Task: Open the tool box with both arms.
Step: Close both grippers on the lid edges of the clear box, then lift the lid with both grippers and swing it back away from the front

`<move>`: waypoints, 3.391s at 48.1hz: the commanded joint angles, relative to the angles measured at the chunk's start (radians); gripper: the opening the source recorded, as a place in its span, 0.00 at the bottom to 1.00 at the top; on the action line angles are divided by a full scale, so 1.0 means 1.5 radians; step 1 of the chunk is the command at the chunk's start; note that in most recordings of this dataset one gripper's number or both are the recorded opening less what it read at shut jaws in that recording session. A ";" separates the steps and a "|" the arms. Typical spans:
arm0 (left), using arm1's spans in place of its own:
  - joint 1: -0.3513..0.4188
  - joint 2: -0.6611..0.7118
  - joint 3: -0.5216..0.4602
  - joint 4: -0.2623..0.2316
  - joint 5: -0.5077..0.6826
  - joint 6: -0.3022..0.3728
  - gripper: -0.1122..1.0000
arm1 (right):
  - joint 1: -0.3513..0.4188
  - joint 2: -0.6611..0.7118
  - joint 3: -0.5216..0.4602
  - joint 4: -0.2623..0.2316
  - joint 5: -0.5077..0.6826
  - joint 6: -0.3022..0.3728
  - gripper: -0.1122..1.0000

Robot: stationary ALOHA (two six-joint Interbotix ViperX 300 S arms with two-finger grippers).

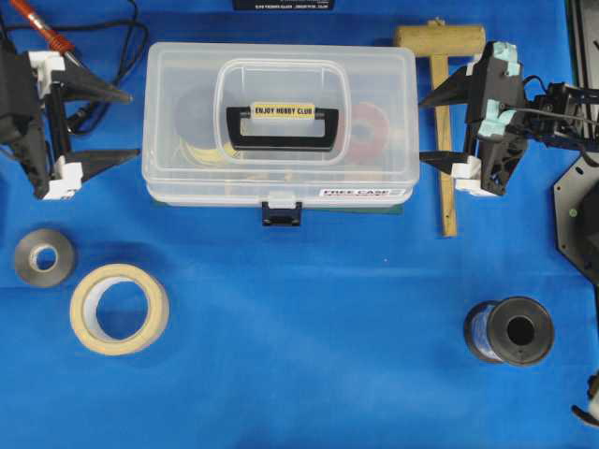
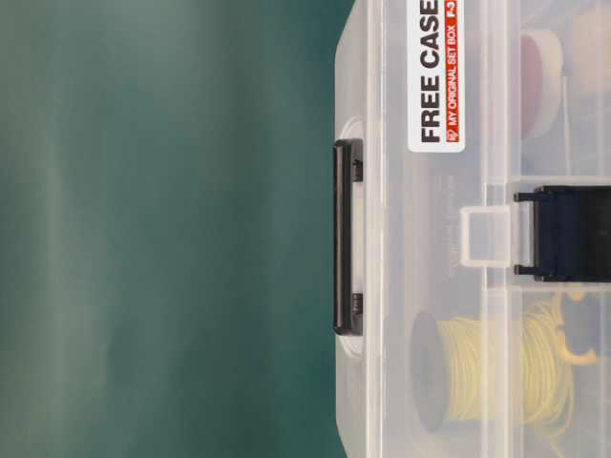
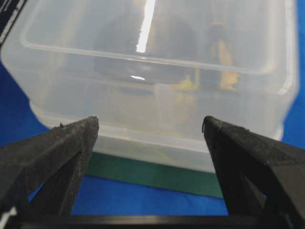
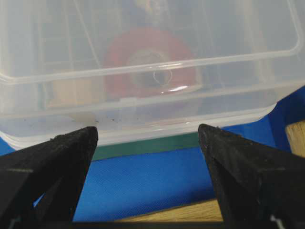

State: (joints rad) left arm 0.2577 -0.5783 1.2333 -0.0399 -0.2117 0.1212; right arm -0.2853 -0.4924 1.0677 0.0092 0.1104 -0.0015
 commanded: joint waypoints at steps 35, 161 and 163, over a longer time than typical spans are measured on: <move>0.009 0.025 -0.059 -0.001 -0.008 0.000 0.94 | 0.022 -0.005 -0.065 0.001 -0.013 0.000 0.86; 0.163 -0.036 -0.096 -0.001 -0.086 0.019 0.94 | -0.143 -0.108 -0.102 -0.012 -0.069 -0.006 0.86; 0.167 -0.036 -0.097 -0.001 -0.086 0.018 0.94 | -0.147 -0.107 -0.102 -0.011 -0.072 -0.006 0.86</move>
State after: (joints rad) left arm 0.5077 -0.6289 1.1367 -0.0445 -0.3160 0.1519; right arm -0.5108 -0.6581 0.9725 -0.0123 0.0445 -0.0153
